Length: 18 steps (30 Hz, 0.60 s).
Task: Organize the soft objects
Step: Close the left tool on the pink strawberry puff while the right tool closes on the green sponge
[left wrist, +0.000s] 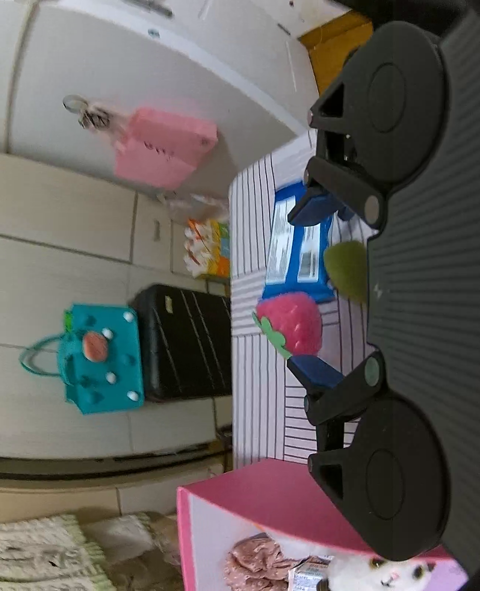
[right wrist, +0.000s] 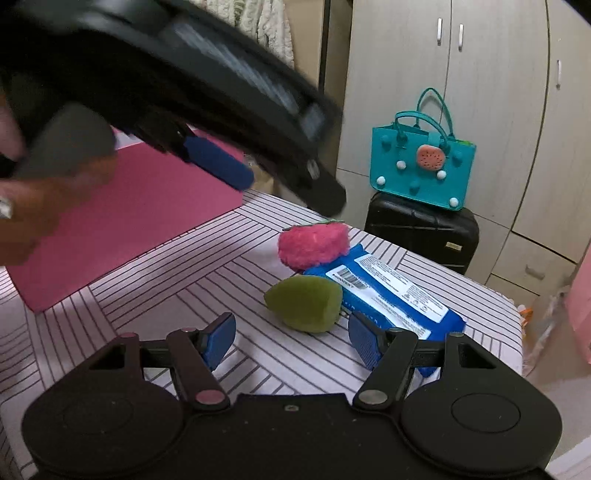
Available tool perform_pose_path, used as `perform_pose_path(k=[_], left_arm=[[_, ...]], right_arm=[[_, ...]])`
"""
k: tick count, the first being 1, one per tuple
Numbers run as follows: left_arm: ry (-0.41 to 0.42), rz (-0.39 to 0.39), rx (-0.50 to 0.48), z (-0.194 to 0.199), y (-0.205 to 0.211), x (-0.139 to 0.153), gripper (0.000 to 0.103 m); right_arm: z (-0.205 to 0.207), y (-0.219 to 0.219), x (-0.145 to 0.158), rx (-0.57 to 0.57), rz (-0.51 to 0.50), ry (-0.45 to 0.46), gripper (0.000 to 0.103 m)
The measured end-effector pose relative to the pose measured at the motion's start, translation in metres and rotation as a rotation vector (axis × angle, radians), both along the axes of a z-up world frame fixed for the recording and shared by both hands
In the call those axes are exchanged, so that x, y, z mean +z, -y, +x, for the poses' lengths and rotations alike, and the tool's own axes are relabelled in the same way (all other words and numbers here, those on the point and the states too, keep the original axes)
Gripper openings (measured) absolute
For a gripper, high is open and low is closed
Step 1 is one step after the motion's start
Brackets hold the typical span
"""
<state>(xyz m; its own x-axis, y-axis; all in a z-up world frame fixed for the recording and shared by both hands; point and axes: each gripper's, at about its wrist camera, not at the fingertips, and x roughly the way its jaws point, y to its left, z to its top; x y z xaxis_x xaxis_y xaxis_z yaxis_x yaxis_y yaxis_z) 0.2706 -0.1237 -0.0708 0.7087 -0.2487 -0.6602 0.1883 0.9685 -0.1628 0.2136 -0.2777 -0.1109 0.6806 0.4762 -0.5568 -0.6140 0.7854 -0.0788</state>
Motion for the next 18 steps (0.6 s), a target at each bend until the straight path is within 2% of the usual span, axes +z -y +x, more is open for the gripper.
perform_pose_path(k=[4, 7, 11, 13, 15, 16, 18], left_arm=[[-0.062, -0.019, 0.065, 0.021, -0.003, -0.017, 0.074], [-0.049, -0.008, 0.092, 0.028, -0.004, -0.024, 0.074], [-0.048, -0.043, 0.116, 0.033, -0.007, -0.033, 0.073], [-0.037, -0.036, 0.135, 0.031, -0.004, -0.036, 0.070], [-0.032, -0.049, 0.137, 0.031, -0.003, -0.039, 0.067], [-0.032, -0.056, 0.147, 0.032, -0.004, -0.041, 0.065], [-0.024, -0.071, 0.162, 0.032, -0.006, -0.044, 0.063]], right_arm=[[0.008, -0.004, -0.002, 0.004, 0.007, -0.011, 0.072], [0.012, -0.008, -0.003, 0.000, 0.002, -0.013, 0.072], [0.015, -0.013, -0.006, -0.009, -0.013, -0.005, 0.070], [0.015, -0.014, -0.007, -0.026, -0.010, -0.003, 0.066], [0.013, -0.013, -0.007, -0.042, -0.012, 0.000, 0.049], [0.013, -0.012, -0.008, -0.054, -0.013, 0.001, 0.045], [0.008, -0.008, -0.008, -0.066, -0.002, -0.003, 0.041]])
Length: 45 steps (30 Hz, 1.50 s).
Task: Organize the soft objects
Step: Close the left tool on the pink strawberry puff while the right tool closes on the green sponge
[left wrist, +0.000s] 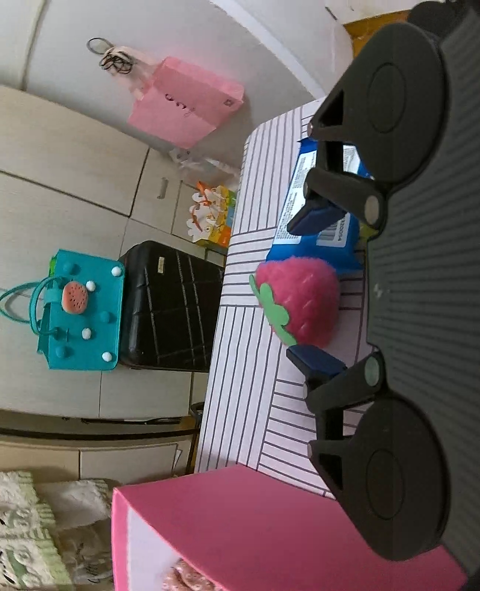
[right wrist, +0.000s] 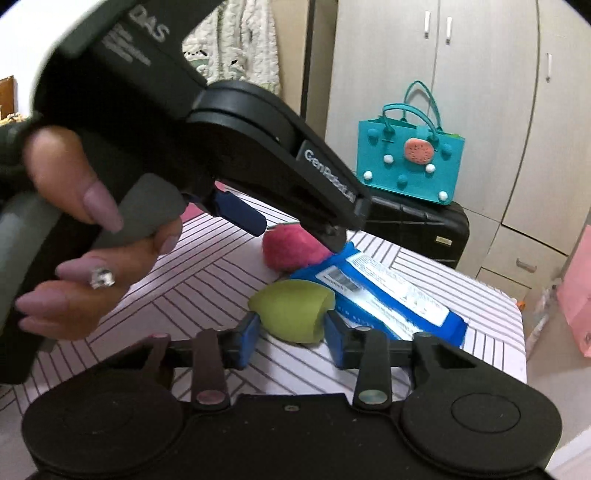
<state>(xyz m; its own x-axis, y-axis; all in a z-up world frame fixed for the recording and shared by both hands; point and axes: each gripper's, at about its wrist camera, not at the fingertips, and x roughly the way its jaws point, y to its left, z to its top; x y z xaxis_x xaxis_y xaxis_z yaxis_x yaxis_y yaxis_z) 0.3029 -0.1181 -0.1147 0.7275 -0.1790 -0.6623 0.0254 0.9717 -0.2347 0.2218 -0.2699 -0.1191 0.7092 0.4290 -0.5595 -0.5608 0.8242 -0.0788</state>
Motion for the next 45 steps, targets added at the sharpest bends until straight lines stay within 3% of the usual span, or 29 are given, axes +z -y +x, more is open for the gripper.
perform_pose_path(k=[6, 13, 18, 20, 24, 30, 41, 45], left_arm=[[-0.008, 0.009, 0.028, 0.009, 0.000, -0.007, 0.062], [-0.011, 0.026, 0.038, 0.015, 0.007, -0.012, 0.062], [-0.025, 0.005, 0.059, 0.018, 0.003, -0.017, 0.062], [-0.022, -0.003, 0.064, 0.017, 0.002, -0.019, 0.052], [0.003, 0.036, 0.049, 0.014, 0.006, -0.023, 0.048], [0.011, 0.007, 0.049, 0.008, 0.005, -0.022, 0.045], [0.067, 0.018, -0.016, -0.038, 0.005, 0.000, 0.045], [0.078, 0.013, -0.070, -0.057, 0.003, 0.008, 0.045]], right_arm=[[-0.013, 0.020, 0.003, -0.061, 0.086, -0.041, 0.040], [-0.017, 0.039, 0.004, -0.141, 0.133, -0.097, 0.040], [-0.017, 0.041, 0.006, -0.158, 0.130, -0.088, 0.040], [-0.016, 0.041, 0.005, -0.164, 0.143, -0.093, 0.040], [-0.015, 0.043, 0.003, -0.181, 0.176, -0.102, 0.040], [-0.019, 0.046, 0.001, -0.220, 0.202, -0.104, 0.040], [-0.033, 0.043, 0.002, -0.259, 0.216, -0.108, 0.040], [-0.040, 0.037, 0.005, -0.261, 0.172, -0.105, 0.040]])
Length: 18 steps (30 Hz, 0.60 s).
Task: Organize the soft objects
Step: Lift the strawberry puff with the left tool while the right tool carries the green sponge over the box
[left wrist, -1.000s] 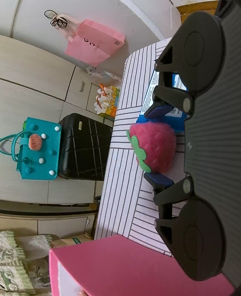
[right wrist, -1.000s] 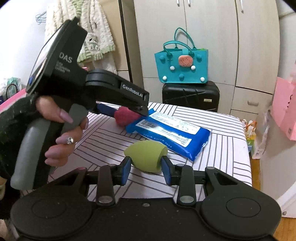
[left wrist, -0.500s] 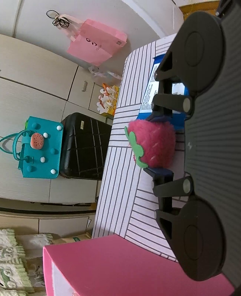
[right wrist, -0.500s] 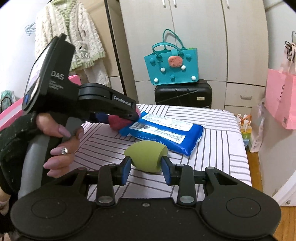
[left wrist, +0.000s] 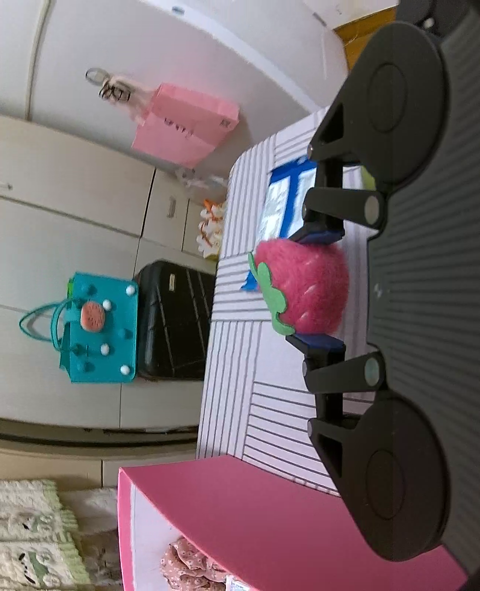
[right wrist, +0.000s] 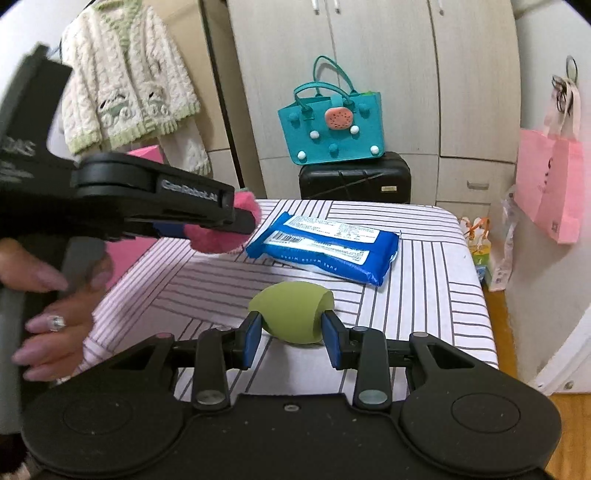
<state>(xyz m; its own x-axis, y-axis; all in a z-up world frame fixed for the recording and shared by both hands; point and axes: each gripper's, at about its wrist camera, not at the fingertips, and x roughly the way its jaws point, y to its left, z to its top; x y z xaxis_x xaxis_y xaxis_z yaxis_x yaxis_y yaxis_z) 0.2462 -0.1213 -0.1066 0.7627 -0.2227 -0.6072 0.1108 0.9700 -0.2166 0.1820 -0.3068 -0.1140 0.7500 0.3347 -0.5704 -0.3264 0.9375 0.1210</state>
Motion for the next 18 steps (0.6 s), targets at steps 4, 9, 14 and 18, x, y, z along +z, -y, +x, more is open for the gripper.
perform_pose_path(k=[4, 9, 14, 18], left_arm=[[-0.004, -0.001, -0.044, -0.023, -0.004, 0.006, 0.045], [0.023, 0.025, -0.109, -0.055, -0.009, 0.016, 0.045], [0.040, 0.029, -0.141, -0.076, -0.016, 0.020, 0.045], [0.048, 0.028, -0.155, -0.087, -0.022, 0.019, 0.045]], right_arm=[[-0.015, -0.006, 0.004, 0.011, -0.071, 0.022, 0.039], [-0.032, -0.008, 0.010, 0.011, -0.064, 0.023, 0.039], [-0.043, -0.016, 0.012, 0.014, -0.126, 0.070, 0.039], [-0.038, -0.015, 0.012, 0.022, -0.161, 0.112, 0.050]])
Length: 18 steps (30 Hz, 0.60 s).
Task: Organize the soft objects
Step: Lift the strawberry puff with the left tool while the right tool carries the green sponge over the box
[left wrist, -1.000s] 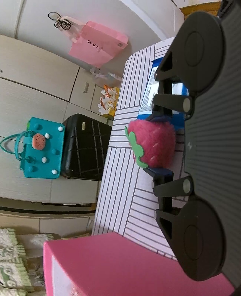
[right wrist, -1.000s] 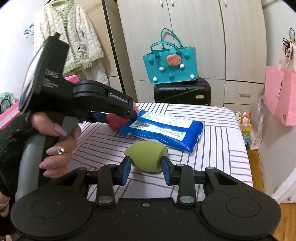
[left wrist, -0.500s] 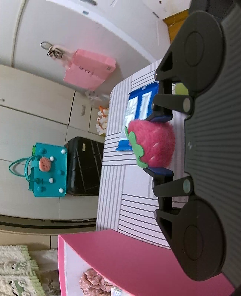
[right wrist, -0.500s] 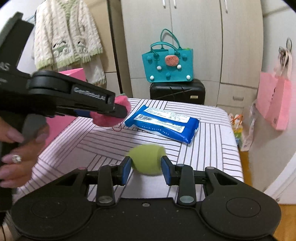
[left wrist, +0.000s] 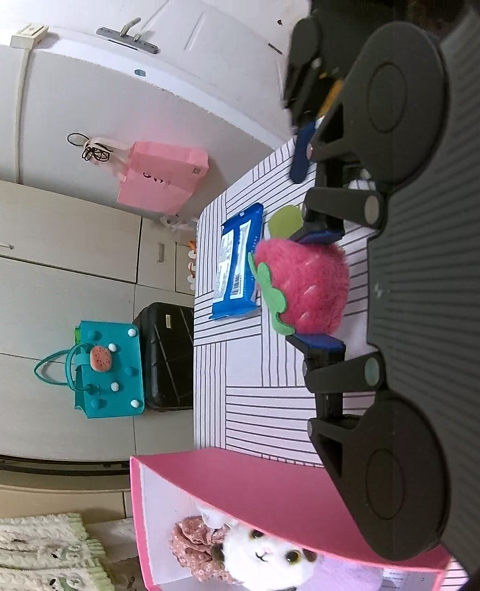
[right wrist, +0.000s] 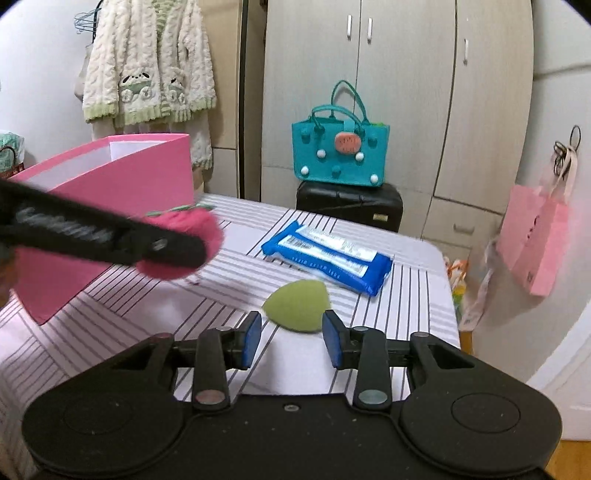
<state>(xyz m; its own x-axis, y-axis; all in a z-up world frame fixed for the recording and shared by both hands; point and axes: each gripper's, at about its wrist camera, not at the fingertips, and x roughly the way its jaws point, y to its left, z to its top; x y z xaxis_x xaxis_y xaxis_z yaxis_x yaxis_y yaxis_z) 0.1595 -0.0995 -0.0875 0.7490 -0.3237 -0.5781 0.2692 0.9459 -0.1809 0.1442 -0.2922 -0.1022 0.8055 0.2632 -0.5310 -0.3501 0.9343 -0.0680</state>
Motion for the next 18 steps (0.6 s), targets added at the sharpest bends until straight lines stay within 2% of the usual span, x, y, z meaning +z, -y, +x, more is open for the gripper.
perform_pose_path(k=[1, 3, 6, 9, 11, 12, 13, 18], left_arm=[[-0.003, -0.005, 0.000, -0.001, -0.002, -0.001, 0.045], [-0.014, -0.014, -0.002, -0.001, -0.004, -0.003, 0.045], [-0.031, -0.029, 0.002, 0.002, -0.007, -0.005, 0.045], [-0.026, -0.022, 0.014, 0.004, -0.006, -0.005, 0.045], [-0.021, -0.023, 0.019, 0.005, -0.007, -0.005, 0.045], [-0.019, -0.023, 0.020, 0.006, -0.006, -0.006, 0.045], [-0.020, -0.023, 0.022, 0.006, -0.006, -0.006, 0.045], [-0.045, -0.023, 0.010, 0.010, -0.008, -0.010, 0.045]], right_arm=[[0.004, 0.000, -0.001, 0.007, -0.011, 0.004, 0.061], [0.010, -0.005, -0.004, 0.026, -0.053, 0.023, 0.069], [0.021, -0.014, -0.010, 0.044, -0.135, 0.042, 0.069], [0.034, -0.018, -0.014, 0.080, -0.144, 0.026, 0.069], [0.043, -0.019, -0.018, 0.074, -0.150, 0.014, 0.068], [0.046, -0.018, -0.020, 0.071, -0.146, 0.013, 0.064], [0.047, -0.017, -0.022, 0.077, -0.138, 0.007, 0.054], [0.043, -0.004, -0.018, 0.082, -0.001, -0.029, 0.049]])
